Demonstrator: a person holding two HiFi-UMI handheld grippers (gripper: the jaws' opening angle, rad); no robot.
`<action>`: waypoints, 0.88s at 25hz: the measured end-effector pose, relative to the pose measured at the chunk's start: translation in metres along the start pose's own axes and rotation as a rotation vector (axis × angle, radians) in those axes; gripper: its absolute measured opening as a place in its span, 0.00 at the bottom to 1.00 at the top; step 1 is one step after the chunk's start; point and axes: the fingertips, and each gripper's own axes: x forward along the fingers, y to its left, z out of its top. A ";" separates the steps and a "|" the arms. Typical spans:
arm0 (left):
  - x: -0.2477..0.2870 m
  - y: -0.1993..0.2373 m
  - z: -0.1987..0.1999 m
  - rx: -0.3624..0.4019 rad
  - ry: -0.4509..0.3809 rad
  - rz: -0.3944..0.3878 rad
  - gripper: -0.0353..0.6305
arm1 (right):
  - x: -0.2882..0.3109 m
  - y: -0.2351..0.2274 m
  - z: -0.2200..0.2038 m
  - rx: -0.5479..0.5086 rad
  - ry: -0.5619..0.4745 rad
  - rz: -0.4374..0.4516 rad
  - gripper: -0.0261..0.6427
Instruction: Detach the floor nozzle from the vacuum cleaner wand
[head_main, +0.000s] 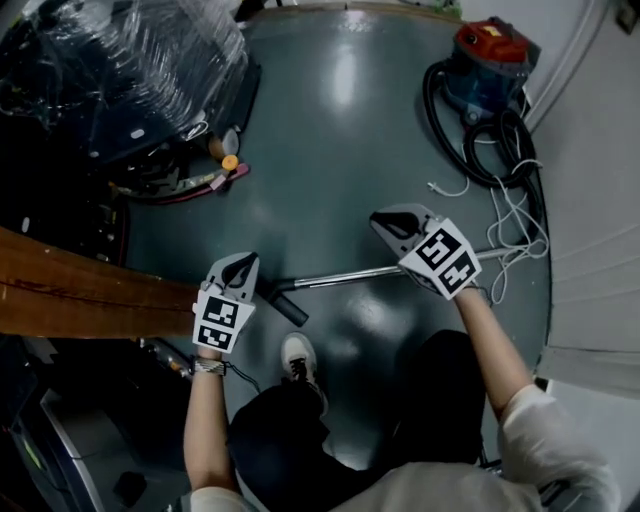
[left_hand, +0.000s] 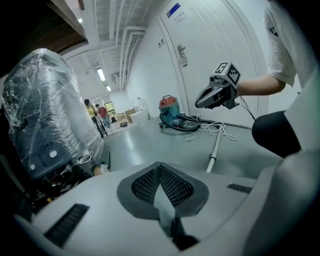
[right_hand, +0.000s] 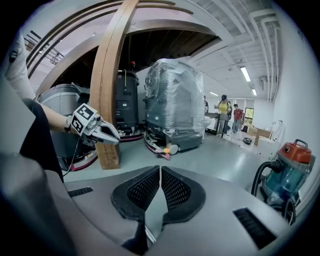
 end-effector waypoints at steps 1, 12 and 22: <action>0.007 0.002 -0.008 0.004 0.008 -0.012 0.05 | 0.010 0.003 -0.006 0.006 0.004 0.006 0.08; 0.063 0.008 -0.097 -0.053 0.074 -0.099 0.05 | 0.111 0.055 -0.084 0.106 0.074 0.084 0.08; 0.108 -0.030 -0.178 0.030 0.159 -0.206 0.05 | 0.167 0.093 -0.146 0.043 0.159 0.208 0.08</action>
